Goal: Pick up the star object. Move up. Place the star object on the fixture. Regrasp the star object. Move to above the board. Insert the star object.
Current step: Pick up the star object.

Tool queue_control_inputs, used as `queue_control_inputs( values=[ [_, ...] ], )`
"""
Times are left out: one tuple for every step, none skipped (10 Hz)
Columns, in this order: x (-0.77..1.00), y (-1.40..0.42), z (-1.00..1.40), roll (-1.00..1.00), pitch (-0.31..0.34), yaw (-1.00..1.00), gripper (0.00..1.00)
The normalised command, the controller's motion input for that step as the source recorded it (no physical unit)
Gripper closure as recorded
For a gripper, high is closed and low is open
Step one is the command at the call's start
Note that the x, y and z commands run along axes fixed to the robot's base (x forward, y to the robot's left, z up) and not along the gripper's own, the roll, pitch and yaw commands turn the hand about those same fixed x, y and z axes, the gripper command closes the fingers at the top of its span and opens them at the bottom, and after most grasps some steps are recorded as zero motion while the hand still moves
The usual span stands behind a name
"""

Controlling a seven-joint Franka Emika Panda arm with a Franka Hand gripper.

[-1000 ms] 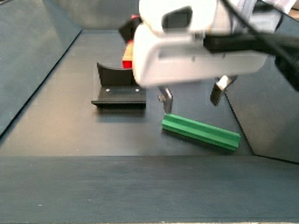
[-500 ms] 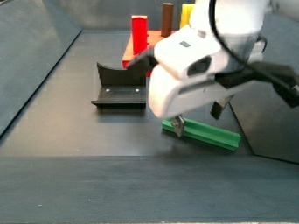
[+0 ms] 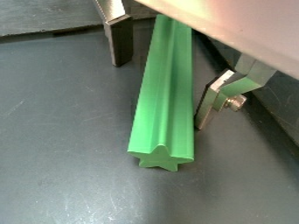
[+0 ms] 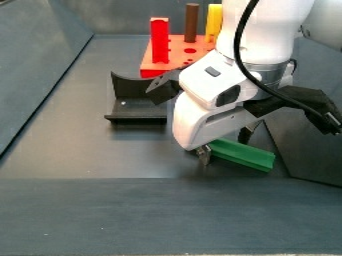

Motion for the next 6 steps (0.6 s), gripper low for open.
queue_control_inputs(
  values=[
    [0.0,0.0,0.0,0.0,0.0,0.0,1.0],
    [0.0,0.0,0.0,0.0,0.0,0.0,1.0],
    [0.0,0.0,0.0,0.0,0.0,0.0,1.0],
    [0.0,0.0,0.0,0.0,0.0,0.0,1.0],
    [0.0,0.0,0.0,0.0,0.0,0.0,1.0],
    [0.0,0.0,0.0,0.0,0.0,0.0,1.0]
  ],
)
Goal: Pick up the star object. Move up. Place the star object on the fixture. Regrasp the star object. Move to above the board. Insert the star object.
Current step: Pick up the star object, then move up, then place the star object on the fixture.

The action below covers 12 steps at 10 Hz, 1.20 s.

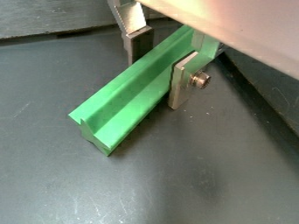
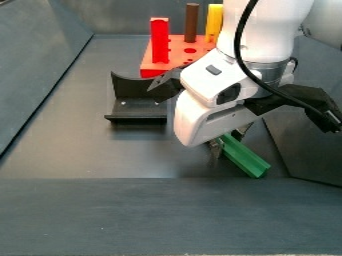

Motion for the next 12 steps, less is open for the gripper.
queue_control_inputs(
  values=[
    [0.0,0.0,0.0,0.0,0.0,0.0,1.0],
    [0.0,0.0,0.0,0.0,0.0,0.0,1.0],
    [0.0,0.0,0.0,0.0,0.0,0.0,1.0],
    [0.0,0.0,0.0,0.0,0.0,0.0,1.0],
    [0.0,0.0,0.0,0.0,0.0,0.0,1.0],
    [0.0,0.0,0.83,0.0,0.0,0.0,1.0],
    [-0.02,0.03,0.8,0.0,0.014,0.03,1.0],
    [-0.04,0.02,0.75,0.0,0.026,0.03,1.0],
    [-0.02,0.02,0.6,-0.01,0.038,0.03,1.0],
    [-0.02,0.01,0.41,-0.01,0.046,0.02,1.0],
    [-0.02,0.0,0.25,-0.01,0.043,0.01,1.0],
    [0.0,0.0,1.0,0.0,0.0,0.0,1.0]
  ],
)
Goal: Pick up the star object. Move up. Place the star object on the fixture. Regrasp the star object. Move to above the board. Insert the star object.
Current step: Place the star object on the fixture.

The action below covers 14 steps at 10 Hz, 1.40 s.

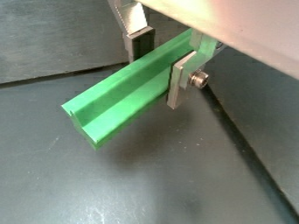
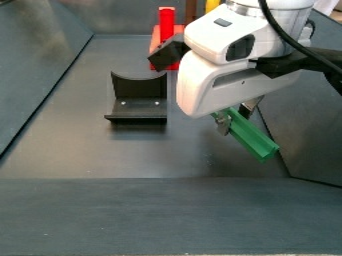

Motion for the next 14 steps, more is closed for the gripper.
queue_control_inputs(
  values=[
    [0.0,0.0,1.0,0.0,-0.007,0.0,1.0],
    [0.0,0.0,1.0,0.0,0.005,0.0,1.0],
    [-0.01,0.0,1.0,0.0,0.013,0.0,1.0],
    [-0.01,0.0,1.0,0.0,0.018,0.0,1.0],
    [-0.02,-0.01,1.0,0.0,0.022,0.0,1.0],
    [-0.02,-0.01,1.0,0.0,0.026,-0.01,1.0],
    [-0.02,0.0,1.0,0.0,0.028,-0.01,1.0],
    [-0.02,0.0,0.86,-0.01,0.034,-0.01,1.0],
    [-0.01,0.0,0.69,-0.01,0.043,-0.01,1.0],
    [0.0,0.01,0.46,-0.01,0.053,-0.01,1.0],
    [0.01,0.01,0.29,-0.02,0.066,-0.01,1.0],
    [1.0,-0.6,-0.01,-0.09,-0.129,-1.0,1.0],
    [1.0,-0.58,-0.03,-0.09,-0.13,-1.0,1.0],
    [1.0,-0.52,-0.03,-0.1,-0.142,-1.0,1.0]
  ],
)
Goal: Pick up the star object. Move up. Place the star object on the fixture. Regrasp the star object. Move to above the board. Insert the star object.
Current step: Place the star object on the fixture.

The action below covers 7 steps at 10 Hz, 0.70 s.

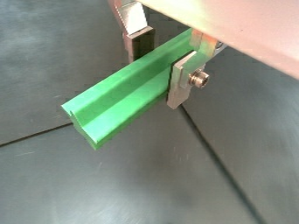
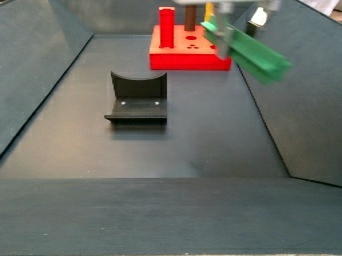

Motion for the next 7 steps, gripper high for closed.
queue_control_inputs(
  values=[
    [1.0,-0.48,-0.03,-0.12,-0.148,-1.0,1.0],
    [1.0,-0.44,-0.03,-0.15,-0.164,-1.0,1.0],
    [1.0,-0.41,-0.03,-0.17,-0.172,-1.0,1.0],
    [1.0,-0.37,-0.03,-0.18,-0.159,-0.84,1.0],
    [1.0,-0.34,-0.04,-0.16,-0.133,-0.59,1.0],
    [1.0,-0.3,-0.04,-0.11,-0.097,-0.34,1.0],
    [1.0,-0.27,-0.04,-0.08,-0.075,-0.22,1.0]
  ],
)
